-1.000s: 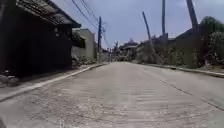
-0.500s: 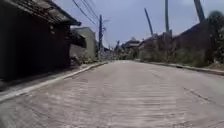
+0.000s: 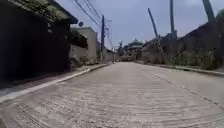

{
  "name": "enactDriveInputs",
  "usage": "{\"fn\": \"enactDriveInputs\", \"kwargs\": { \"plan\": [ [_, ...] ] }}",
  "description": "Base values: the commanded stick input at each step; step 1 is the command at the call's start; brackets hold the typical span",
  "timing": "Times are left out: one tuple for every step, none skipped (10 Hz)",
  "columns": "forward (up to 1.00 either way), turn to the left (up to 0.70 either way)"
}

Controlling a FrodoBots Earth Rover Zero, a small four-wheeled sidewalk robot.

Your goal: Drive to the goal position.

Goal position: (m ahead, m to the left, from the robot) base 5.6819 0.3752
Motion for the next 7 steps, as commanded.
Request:
{"fn": "enactDriveInputs", "kwargs": {
  "plan": [
    [1.0,0.0],
    [1.0,0.0],
    [1.0,0.0],
    [1.0,0.0],
    [1.0,0.0],
    [1.0,0.0],
    [1.0,0.0]
  ]
}}
